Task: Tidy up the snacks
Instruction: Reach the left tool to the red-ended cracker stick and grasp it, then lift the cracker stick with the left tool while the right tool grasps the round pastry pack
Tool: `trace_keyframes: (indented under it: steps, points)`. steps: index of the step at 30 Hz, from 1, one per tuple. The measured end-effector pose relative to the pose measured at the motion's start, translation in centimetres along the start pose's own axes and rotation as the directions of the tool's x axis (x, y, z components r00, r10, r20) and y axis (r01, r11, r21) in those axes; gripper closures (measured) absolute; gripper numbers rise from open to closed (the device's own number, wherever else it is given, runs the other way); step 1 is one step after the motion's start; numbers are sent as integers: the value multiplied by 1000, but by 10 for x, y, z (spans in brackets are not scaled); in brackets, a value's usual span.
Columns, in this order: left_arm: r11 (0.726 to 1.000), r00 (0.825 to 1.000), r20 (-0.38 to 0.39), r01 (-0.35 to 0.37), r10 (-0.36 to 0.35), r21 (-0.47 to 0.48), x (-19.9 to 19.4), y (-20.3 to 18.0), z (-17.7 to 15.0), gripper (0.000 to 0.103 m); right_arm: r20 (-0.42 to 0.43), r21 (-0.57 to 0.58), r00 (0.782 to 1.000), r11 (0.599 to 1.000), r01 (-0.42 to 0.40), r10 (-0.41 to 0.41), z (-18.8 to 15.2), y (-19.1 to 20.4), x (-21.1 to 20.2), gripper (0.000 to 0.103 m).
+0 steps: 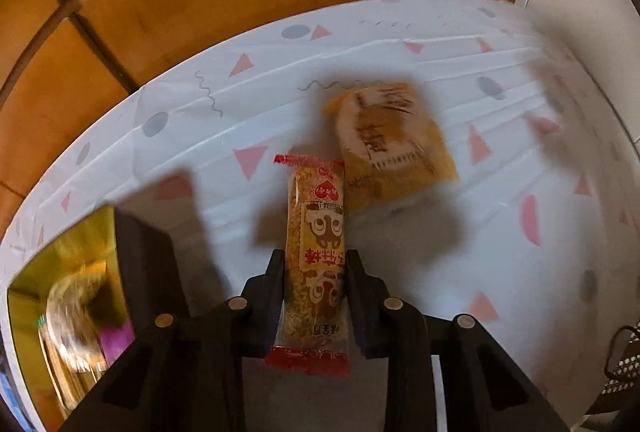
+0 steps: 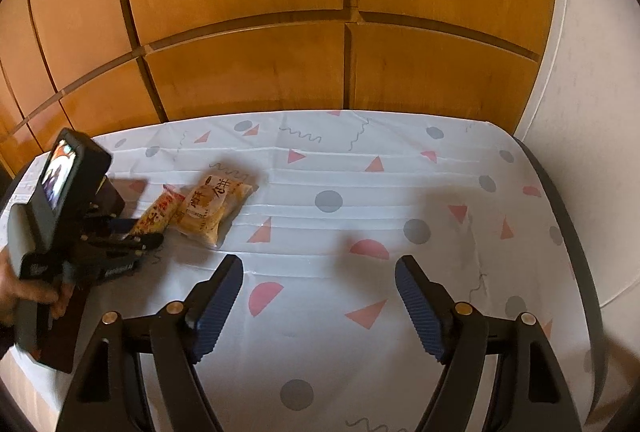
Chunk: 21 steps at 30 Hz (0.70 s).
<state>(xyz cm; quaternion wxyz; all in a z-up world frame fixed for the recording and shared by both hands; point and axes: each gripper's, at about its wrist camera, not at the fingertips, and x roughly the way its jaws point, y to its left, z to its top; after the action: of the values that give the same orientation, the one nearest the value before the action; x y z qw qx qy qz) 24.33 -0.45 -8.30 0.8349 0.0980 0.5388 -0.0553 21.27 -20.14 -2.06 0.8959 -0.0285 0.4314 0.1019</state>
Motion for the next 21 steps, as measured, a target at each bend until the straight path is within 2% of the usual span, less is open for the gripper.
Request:
trace_keyframes:
  steps: [4,10,14,21]
  points:
    - [999,997,65,48,-48,-4,-36,-17,-36,74,-7,-4,1000,1000,7,-7,-1,0,1,24]
    - [999,992,117,49,-49,4,-67,-50,-108,74,-27,-9,999,1000,28,-29,-3,0,5,24]
    - [999,994,96,45,-44,-6,-58,-57,-134,74,-52,-8,998,999,44,-44,-6,-1,9,24]
    - [999,977,207,51,-50,3,-56,-60,-152,73,-105,-13,994,1000,11,-12,-13,5,18,24]
